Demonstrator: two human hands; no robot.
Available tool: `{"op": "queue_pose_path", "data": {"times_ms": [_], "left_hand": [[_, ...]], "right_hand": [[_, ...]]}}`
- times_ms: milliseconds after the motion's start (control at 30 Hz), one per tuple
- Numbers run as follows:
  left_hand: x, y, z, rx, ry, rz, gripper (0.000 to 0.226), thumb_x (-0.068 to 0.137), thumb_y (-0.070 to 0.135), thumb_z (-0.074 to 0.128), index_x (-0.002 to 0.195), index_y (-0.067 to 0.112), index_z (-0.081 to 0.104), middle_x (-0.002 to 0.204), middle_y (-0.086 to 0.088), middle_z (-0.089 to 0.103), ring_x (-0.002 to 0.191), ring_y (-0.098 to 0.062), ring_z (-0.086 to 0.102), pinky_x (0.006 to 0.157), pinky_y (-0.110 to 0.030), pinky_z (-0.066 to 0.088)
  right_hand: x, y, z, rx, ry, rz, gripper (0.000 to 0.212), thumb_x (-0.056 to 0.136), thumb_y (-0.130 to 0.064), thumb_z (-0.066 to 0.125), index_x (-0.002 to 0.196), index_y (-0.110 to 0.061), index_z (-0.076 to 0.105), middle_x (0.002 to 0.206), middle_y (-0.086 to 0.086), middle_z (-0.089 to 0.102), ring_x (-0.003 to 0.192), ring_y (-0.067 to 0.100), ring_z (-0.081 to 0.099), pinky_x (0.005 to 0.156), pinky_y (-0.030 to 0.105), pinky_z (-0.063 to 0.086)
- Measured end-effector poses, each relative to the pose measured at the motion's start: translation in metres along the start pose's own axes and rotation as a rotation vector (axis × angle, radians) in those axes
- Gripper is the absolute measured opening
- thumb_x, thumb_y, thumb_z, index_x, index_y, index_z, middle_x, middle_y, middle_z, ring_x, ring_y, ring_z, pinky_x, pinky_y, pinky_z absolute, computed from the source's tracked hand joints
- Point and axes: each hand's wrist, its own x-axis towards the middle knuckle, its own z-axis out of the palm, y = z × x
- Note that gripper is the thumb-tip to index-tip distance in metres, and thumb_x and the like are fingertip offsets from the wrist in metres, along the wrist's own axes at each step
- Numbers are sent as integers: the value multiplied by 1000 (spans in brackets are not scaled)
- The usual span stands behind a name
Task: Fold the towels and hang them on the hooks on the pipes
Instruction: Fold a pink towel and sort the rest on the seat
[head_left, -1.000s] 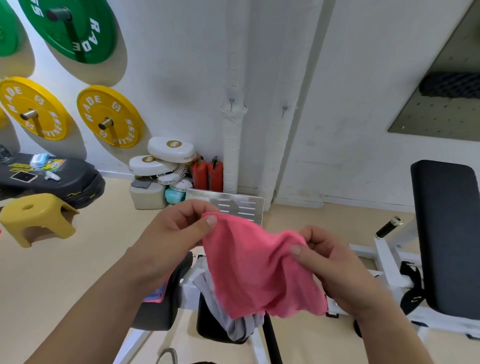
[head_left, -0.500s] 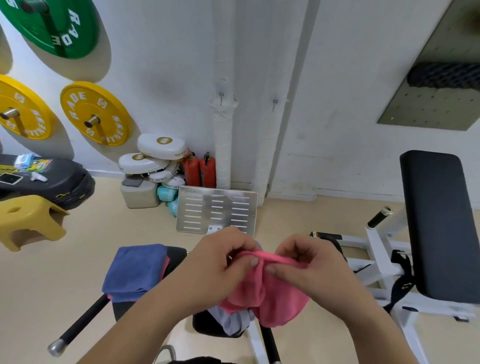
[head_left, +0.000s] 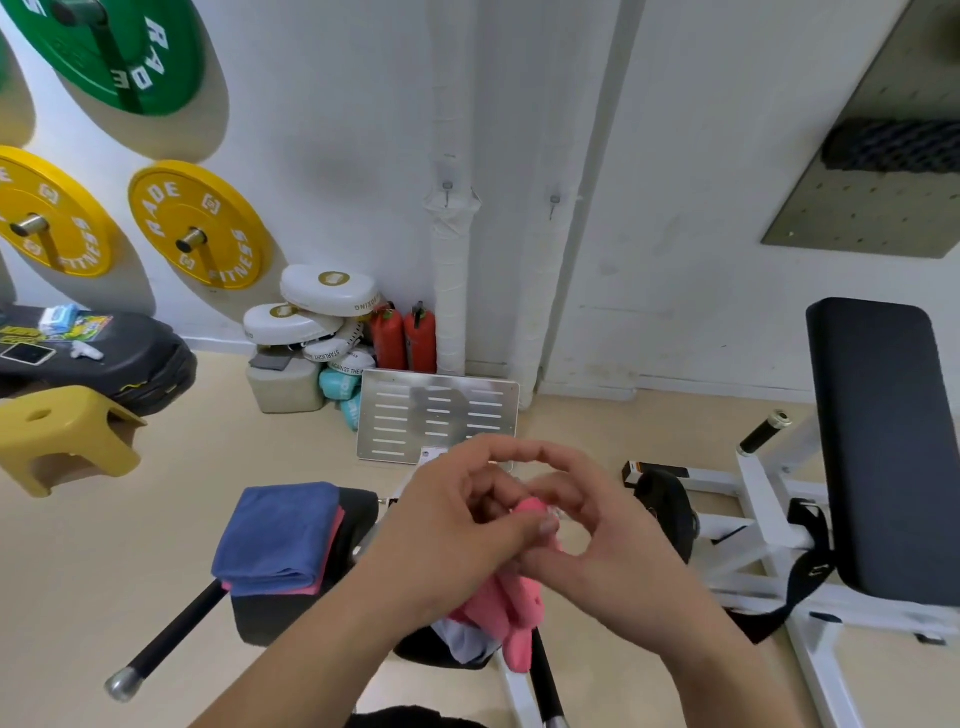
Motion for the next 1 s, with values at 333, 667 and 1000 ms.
{"op": "queue_pose_path", "data": {"times_ms": [333, 667, 1000], "left_hand": [[3, -57, 5, -56, -248, -159, 33, 82, 33, 82, 109, 22, 66, 94, -8, 71, 77, -21, 65, 72, -37, 55], [19, -109, -33, 356, -186, -209, 9, 81, 15, 80, 78, 15, 71, 67, 2, 63, 66, -7, 56, 64, -25, 48], [26, 9, 24, 98, -44, 153, 11, 83, 9, 83, 82, 19, 78, 78, -3, 75, 70, -9, 66, 69, -23, 55]], "right_hand": [[6, 5, -2, 305, 390, -43, 17, 95, -16, 70, 80, -23, 74, 72, 3, 72, 64, 11, 65, 59, 26, 56], [4, 55, -61, 376, 976, 108, 19, 98, -37, 67, 80, -31, 69, 81, 4, 64, 75, 12, 59, 75, 35, 50], [-8, 21, -31, 440, 255, -98, 12, 88, -20, 72, 88, -9, 69, 116, -3, 77, 103, 11, 74, 83, 25, 59]]}}
